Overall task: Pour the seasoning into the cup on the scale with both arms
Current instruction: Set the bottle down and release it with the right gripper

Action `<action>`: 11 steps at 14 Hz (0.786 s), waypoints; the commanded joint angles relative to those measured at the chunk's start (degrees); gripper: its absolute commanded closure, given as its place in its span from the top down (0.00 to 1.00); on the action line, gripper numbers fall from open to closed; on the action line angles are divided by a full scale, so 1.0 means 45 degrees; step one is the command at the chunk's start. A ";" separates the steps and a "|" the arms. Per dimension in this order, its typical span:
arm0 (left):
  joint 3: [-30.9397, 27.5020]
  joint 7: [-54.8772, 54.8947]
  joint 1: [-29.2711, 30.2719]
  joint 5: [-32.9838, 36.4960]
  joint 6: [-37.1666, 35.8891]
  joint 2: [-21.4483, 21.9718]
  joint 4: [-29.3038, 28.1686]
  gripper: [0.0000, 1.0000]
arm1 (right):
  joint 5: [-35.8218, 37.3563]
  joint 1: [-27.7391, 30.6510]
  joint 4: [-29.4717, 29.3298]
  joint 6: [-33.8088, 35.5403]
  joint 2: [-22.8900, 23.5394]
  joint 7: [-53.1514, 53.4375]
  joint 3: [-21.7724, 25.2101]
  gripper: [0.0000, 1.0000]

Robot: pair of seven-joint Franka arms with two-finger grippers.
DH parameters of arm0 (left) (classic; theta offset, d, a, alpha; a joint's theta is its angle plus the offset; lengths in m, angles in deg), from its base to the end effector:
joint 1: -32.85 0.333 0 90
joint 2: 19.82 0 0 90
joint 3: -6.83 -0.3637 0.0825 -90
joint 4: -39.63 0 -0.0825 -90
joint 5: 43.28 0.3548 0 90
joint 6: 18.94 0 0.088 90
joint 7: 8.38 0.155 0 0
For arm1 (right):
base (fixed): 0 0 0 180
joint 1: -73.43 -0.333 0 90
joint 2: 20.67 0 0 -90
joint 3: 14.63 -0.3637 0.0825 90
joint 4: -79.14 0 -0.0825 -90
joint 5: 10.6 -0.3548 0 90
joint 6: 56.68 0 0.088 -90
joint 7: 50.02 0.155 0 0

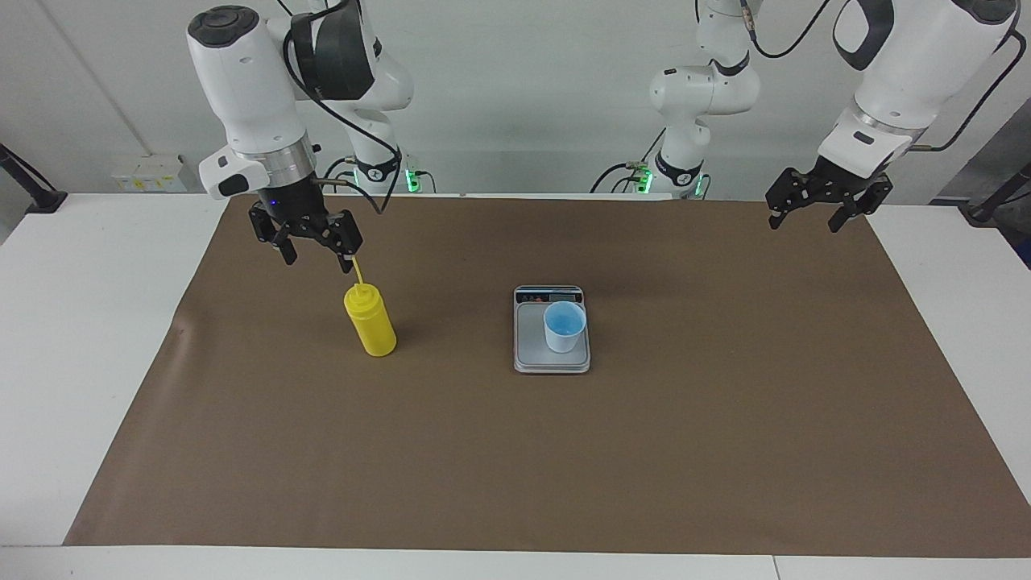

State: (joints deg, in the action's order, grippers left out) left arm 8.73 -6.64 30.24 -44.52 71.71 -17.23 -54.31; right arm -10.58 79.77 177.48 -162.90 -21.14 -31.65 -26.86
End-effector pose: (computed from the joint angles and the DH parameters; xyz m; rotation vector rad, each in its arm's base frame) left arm 0.5069 -0.0437 0.6181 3.1171 -0.1695 -0.0199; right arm 0.5489 0.0570 0.5898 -3.0868 0.3372 -0.2220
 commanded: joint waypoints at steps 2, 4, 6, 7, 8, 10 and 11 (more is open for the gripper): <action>0.0046 0.0023 0.0111 -0.0114 0.0091 0.0342 -0.0374 1.00 | 0.0269 0.0210 -0.1712 0.1958 0.0201 -0.0235 -0.0154 1.00; 0.0046 0.0023 0.0111 -0.0114 0.0091 0.0342 -0.0374 1.00 | 0.0289 0.0210 -0.2047 0.2567 0.0182 -0.0313 -0.0154 1.00; 0.0027 0.0023 0.0111 -0.0114 0.0091 0.0342 -0.0374 1.00 | 0.0715 0.0210 -0.2728 0.3521 0.0259 -0.0352 -0.0173 1.00; 0.0046 0.0023 0.0111 -0.0114 0.0110 0.0342 -0.0374 1.00 | 0.0815 0.0210 -0.3061 0.3913 0.0433 -0.0526 -0.0173 1.00; 0.0046 0.0023 0.0111 -0.0114 0.0091 0.0342 -0.0374 1.00 | 0.0797 0.0230 -0.3296 0.4033 0.0474 -0.0837 -0.0173 1.00; 0.0046 0.0023 0.0111 -0.0114 0.0091 0.0342 -0.0374 1.00 | 0.0719 0.0269 -0.3279 0.4092 0.0455 -0.1365 -0.0154 1.00; 0.0046 0.0023 0.0111 -0.0114 0.0091 0.0342 -0.0374 1.00 | 0.0699 0.0327 -0.3279 0.4267 0.0377 -0.1561 -0.0115 1.00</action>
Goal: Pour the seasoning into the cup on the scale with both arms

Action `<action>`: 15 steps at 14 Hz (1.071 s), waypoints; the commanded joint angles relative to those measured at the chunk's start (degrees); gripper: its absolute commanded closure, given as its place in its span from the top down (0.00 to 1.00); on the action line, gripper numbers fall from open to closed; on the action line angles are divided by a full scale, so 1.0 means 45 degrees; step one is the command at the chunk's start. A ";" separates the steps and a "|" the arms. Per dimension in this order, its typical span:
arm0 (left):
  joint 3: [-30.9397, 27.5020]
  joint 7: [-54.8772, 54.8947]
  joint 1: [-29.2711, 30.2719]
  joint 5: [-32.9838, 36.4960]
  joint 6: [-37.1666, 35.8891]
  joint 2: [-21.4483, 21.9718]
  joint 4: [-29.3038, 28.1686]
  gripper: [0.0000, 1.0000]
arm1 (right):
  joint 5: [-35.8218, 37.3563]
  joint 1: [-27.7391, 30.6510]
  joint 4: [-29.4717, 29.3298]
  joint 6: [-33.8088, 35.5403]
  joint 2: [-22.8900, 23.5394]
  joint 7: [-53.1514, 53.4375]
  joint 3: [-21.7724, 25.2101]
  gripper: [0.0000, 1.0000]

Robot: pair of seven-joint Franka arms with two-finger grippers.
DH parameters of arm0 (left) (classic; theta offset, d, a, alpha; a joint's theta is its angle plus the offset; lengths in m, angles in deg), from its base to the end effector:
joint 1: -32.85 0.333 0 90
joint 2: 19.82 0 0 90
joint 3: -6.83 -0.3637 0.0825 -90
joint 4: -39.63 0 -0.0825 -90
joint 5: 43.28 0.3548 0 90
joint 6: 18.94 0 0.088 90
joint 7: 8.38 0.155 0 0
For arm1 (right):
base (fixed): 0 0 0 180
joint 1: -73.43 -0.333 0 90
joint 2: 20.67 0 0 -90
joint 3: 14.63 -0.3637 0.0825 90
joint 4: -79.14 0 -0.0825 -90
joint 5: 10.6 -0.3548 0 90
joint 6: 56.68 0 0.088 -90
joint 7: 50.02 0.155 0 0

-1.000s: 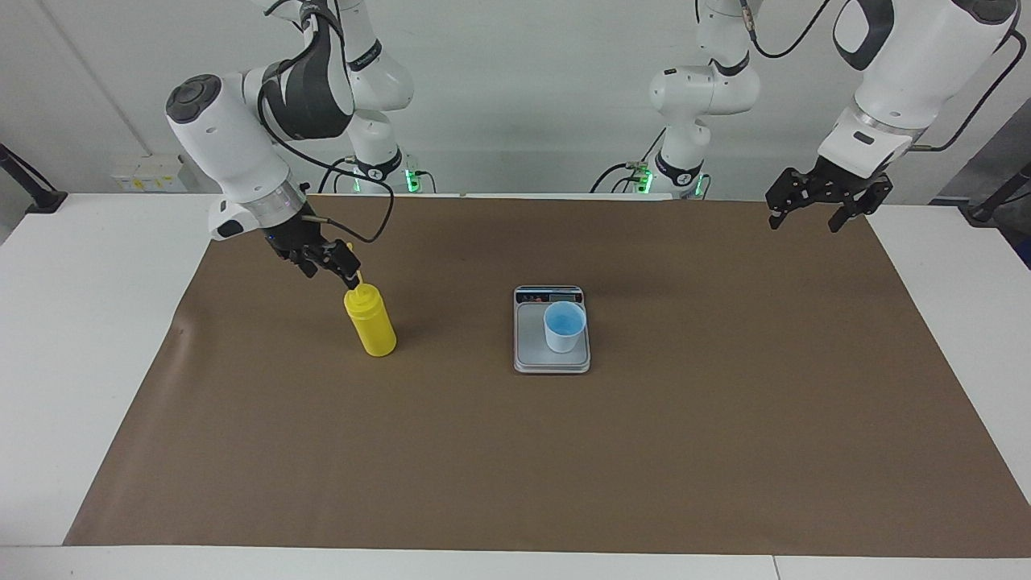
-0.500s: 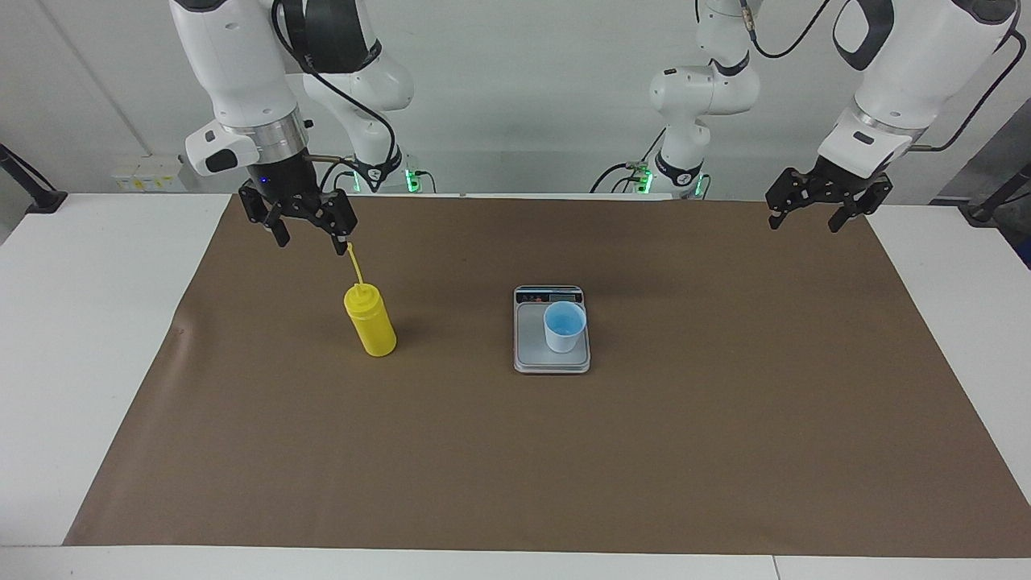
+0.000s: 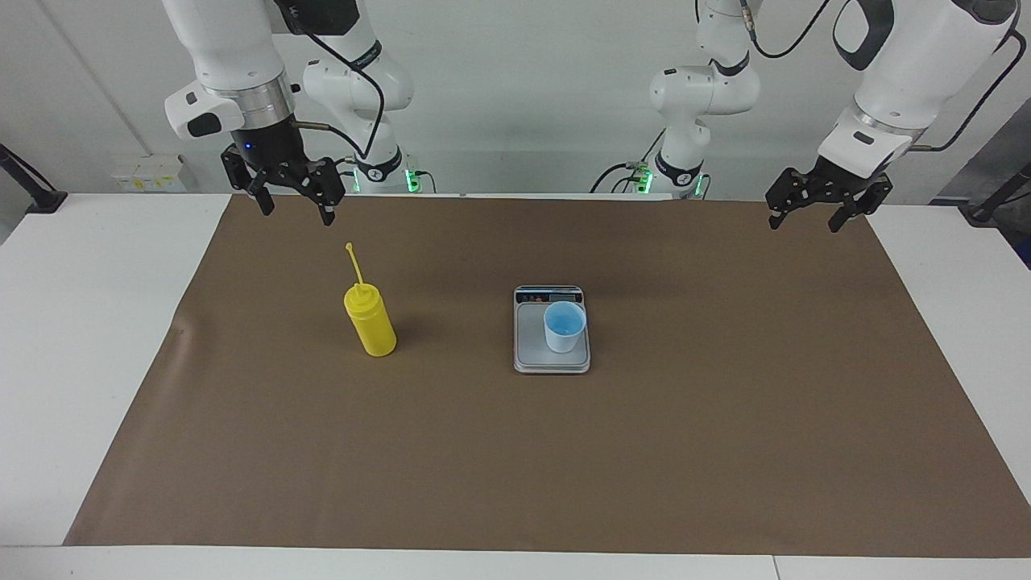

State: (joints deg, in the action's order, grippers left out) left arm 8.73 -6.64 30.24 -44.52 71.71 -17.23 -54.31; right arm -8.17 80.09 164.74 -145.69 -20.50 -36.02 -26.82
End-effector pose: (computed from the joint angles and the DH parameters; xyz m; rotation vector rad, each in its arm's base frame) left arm 0.5069 -0.0437 0.6181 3.1171 -0.1695 -0.0199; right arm 0.5261 0.0441 0.6553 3.0998 -0.2326 0.0978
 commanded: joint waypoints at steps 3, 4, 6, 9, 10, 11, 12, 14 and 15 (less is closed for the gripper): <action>0.0046 0.0023 0.0111 -0.0114 0.0091 0.0342 -0.0374 1.00 | 0.0086 0.0296 -0.0389 0.0425 0.0215 -0.1119 -0.0102 1.00; 0.0046 0.0023 0.0111 -0.0114 0.0091 0.0342 -0.0374 1.00 | 0.0105 0.0277 -0.0369 0.0367 0.0215 -0.1119 -0.0102 1.00; 0.0027 0.0023 0.0111 -0.0114 0.0091 0.0342 -0.0374 1.00 | 0.0085 0.0296 -0.0292 0.0308 0.0196 -0.1119 -0.0102 1.00; 0.0027 0.0023 0.0111 -0.0114 0.0091 0.0342 -0.0374 1.00 | 0.0066 0.0315 -0.0291 0.0288 0.0196 -0.1119 -0.0083 1.00; 0.0046 0.0042 0.0111 -0.0114 0.0091 0.0342 -0.0374 1.00 | 0.0066 0.0296 -0.0291 0.0288 0.0215 -0.1119 -0.0025 1.00; 0.0027 0.0023 0.0111 -0.0114 0.0091 0.0342 -0.0374 1.00 | 0.0066 0.0296 -0.0252 0.0307 0.0177 -0.1119 -0.0024 1.00; 0.0046 0.0023 0.0111 -0.0114 0.0110 0.0342 -0.0374 1.00 | 0.0066 0.0315 -0.0233 0.0308 0.0157 -0.1138 -0.0005 1.00; 0.0027 0.0023 0.0111 -0.0114 0.0091 0.0342 -0.0374 1.00 | 0.0066 0.0083 -0.0213 0.0308 0.0157 -0.1119 0.0324 1.00; 0.0027 0.0023 0.0111 -0.0114 0.0091 0.0342 -0.0374 1.00 | 0.0066 -0.0441 -0.0194 0.0327 0.0157 -0.1119 0.0753 1.00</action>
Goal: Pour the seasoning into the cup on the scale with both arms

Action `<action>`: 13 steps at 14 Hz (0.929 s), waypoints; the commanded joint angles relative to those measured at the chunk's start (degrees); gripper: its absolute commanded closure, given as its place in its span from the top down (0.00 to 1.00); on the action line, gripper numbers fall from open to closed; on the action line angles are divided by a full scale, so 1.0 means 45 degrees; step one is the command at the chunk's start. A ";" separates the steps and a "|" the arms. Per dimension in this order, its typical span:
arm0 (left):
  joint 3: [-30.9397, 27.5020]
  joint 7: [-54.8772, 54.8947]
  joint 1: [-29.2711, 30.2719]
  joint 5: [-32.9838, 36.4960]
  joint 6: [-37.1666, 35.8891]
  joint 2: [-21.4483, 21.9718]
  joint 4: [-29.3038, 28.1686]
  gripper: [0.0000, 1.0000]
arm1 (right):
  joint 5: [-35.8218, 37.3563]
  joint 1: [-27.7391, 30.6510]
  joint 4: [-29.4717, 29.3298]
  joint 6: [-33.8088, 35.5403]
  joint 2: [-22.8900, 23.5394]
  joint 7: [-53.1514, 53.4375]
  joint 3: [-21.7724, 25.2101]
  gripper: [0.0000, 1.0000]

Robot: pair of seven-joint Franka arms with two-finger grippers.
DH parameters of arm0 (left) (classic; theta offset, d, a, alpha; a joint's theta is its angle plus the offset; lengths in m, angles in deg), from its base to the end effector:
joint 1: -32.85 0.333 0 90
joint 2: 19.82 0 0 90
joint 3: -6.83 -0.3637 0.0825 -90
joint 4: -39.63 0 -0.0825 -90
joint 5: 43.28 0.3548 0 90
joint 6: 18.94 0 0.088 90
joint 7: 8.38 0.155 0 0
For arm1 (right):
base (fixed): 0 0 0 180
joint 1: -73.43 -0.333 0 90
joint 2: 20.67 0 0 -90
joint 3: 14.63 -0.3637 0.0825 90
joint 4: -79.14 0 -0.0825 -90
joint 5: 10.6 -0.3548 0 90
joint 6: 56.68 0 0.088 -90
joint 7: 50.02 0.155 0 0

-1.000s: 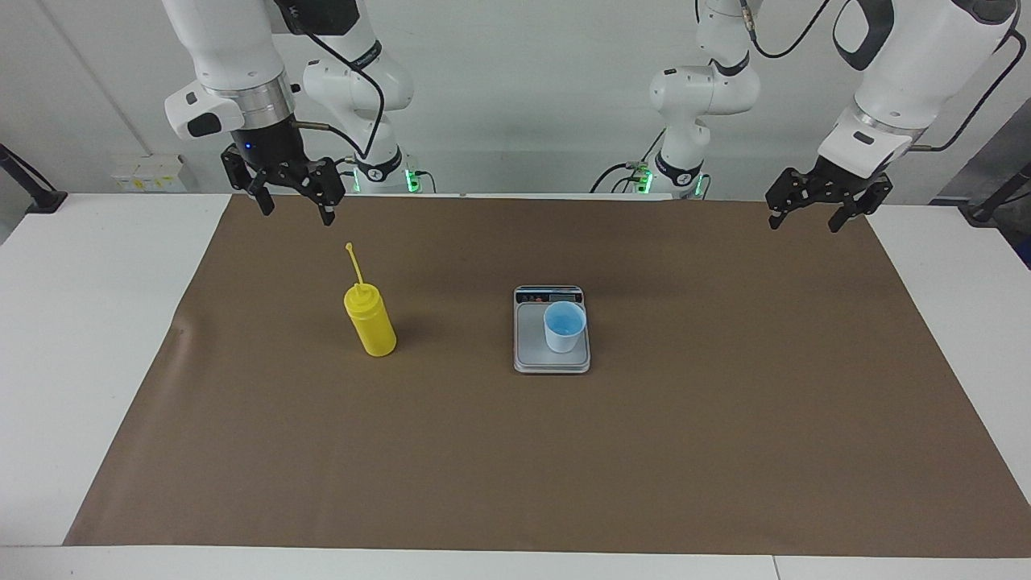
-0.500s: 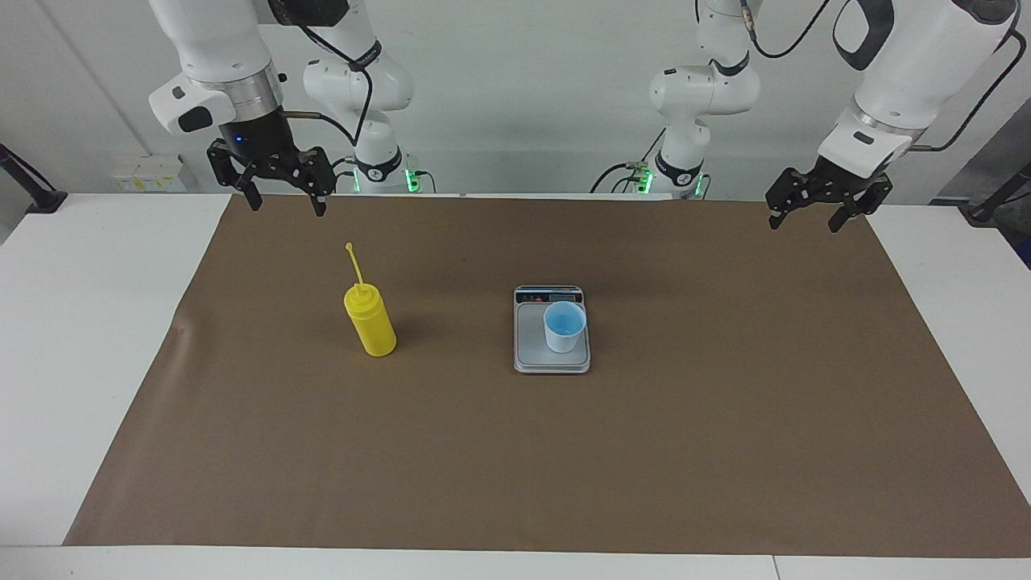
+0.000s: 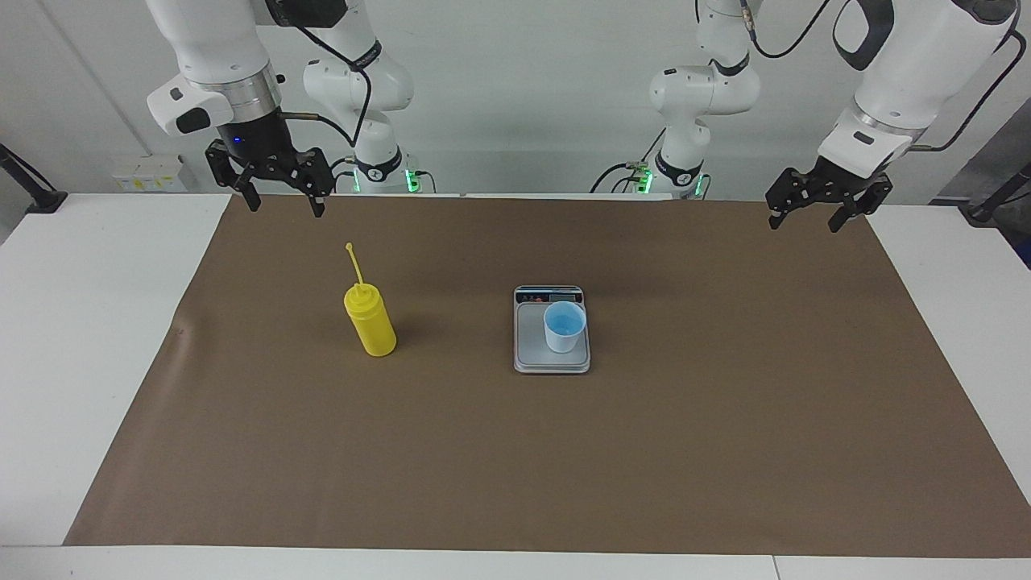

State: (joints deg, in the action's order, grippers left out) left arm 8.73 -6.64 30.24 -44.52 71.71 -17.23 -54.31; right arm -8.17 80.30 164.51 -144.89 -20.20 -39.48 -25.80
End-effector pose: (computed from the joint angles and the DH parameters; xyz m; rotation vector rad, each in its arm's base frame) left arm 0.5069 -0.0437 0.6181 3.1171 -0.1695 -0.0199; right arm 0.5267 0.0324 0.6530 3.1009 -0.1725 0.0721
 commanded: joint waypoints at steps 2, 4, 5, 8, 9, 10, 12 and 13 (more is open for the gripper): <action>0.0046 0.0022 0.0111 -0.0114 0.0091 0.0342 -0.0374 1.00 | 0.0066 -0.1057 -0.0026 0.0149 0.0012 -0.0351 0.1250 1.00; 0.0046 0.0022 0.0111 -0.0114 0.0091 0.0342 -0.0374 1.00 | 0.0066 -0.1176 0.0131 0.0130 -0.0086 -0.0313 0.1349 1.00; 0.0046 0.0022 0.0111 -0.0114 0.0110 0.0342 -0.0374 1.00 | 0.0066 -0.1234 0.0189 0.0130 -0.0106 -0.0235 0.1349 1.00; 0.0027 0.0022 0.0111 -0.0114 0.0091 0.0342 -0.0374 1.00 | 0.0066 -0.1370 0.0364 0.0130 -0.0203 -0.0215 0.1446 1.00; 0.0046 0.0022 0.0111 -0.0114 0.0091 0.0342 -0.0374 1.00 | 0.0066 -0.1429 0.0404 0.0149 -0.0223 -0.0273 0.1582 1.00; 0.0046 0.0022 0.0111 -0.0114 0.0091 0.0342 -0.0374 1.00 | 0.0066 -0.1429 0.0559 0.0168 -0.0301 -0.0370 0.1603 1.00; 0.0046 0.0022 0.0111 -0.0114 0.0110 0.0342 -0.0374 1.00 | 0.0066 -0.1642 0.1067 0.0286 -0.0594 -0.0352 0.1758 1.00; 0.0027 0.0022 0.0111 -0.0114 0.0091 0.0342 -0.0374 1.00 | 0.0066 -0.1896 0.1088 0.0266 -0.0614 -0.0351 0.2107 1.00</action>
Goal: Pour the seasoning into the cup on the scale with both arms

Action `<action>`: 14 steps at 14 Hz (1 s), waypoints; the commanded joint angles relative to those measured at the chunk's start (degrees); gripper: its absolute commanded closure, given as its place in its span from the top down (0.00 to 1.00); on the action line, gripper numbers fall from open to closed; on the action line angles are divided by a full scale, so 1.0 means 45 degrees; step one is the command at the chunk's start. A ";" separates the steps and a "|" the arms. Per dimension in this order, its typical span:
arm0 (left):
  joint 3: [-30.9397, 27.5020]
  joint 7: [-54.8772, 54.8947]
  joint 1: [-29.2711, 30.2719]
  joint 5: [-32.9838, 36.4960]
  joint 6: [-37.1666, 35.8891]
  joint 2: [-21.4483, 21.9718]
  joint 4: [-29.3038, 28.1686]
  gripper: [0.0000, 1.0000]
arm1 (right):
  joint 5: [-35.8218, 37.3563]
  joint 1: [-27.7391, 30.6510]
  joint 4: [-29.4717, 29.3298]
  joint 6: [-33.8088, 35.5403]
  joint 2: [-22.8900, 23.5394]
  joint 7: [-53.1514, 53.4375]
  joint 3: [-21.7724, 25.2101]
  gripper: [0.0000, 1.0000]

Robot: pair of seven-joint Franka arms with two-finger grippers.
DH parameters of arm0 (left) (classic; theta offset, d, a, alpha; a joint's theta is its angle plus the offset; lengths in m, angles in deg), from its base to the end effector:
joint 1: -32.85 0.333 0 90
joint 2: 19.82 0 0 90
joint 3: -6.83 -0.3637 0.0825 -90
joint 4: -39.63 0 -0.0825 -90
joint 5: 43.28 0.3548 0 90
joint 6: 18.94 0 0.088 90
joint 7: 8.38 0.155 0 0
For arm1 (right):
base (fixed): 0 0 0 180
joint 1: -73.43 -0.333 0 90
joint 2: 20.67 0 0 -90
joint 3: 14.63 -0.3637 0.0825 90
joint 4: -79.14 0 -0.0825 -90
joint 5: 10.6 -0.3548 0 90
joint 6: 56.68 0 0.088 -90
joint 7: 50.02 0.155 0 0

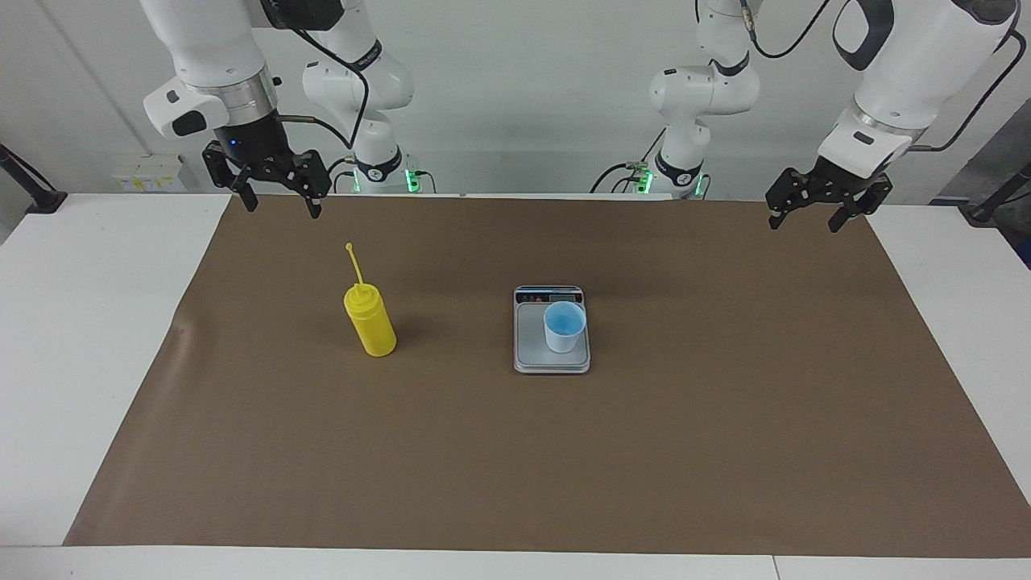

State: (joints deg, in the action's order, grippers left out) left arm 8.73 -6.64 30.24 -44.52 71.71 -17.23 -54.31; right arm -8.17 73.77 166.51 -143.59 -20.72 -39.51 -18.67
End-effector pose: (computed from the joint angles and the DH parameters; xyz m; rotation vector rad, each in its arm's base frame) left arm 0.5069 -0.0437 0.6181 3.1171 -0.1695 -0.0199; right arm 0.5190 0.0268 0.6403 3.0929 -0.1873 -0.0029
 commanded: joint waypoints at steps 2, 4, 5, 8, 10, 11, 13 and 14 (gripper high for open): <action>0.0046 0.0022 0.0111 -0.0114 0.0091 0.0342 -0.0374 1.00 | 0.0066 -0.0700 0.0682 -0.0003 -0.0497 -0.0363 0.0821 1.00; 0.0046 0.0042 0.0111 -0.0114 0.0110 0.0342 -0.0374 1.00 | 0.0066 -0.0700 0.0857 -0.0022 -0.0594 -0.0479 0.0976 1.00; 0.0046 0.0023 0.0111 -0.0114 0.0091 0.0342 -0.0374 1.00 | 0.0066 -0.0681 0.0878 -0.0003 -0.0614 -0.0615 0.1016 1.00; 0.0046 0.0022 0.0111 -0.0114 0.0110 0.0342 -0.0374 1.00 | 0.0047 -0.0623 0.0878 -0.0003 -0.0614 -0.0636 0.1016 1.00; 0.0027 0.0022 0.0111 -0.0114 0.0091 0.0342 -0.0374 1.00 | 0.0047 -0.0622 0.0859 -0.0061 -0.0595 -0.0539 0.1016 1.00; 0.0027 0.0022 0.0111 -0.0114 0.0091 0.0342 -0.0374 1.00 | 0.0047 -0.0622 0.0858 -0.0062 -0.0595 -0.0577 0.1016 1.00; 0.0046 0.0022 0.0111 -0.0114 0.0091 0.0342 -0.0374 1.00 | 0.0066 -0.0622 0.0858 -0.0023 -0.0595 -0.0597 0.1016 1.00; 0.0046 0.0022 0.0111 -0.0114 0.0091 0.0342 -0.0374 1.00 | 0.0047 -0.0564 0.0858 -0.0023 -0.0595 -0.0597 0.1016 1.00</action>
State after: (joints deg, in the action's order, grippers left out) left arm 8.73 -6.64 30.24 -44.52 71.71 -17.23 -54.31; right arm -8.17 71.19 168.79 -143.57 -21.96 -40.87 -14.54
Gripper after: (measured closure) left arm 0.000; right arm 0.000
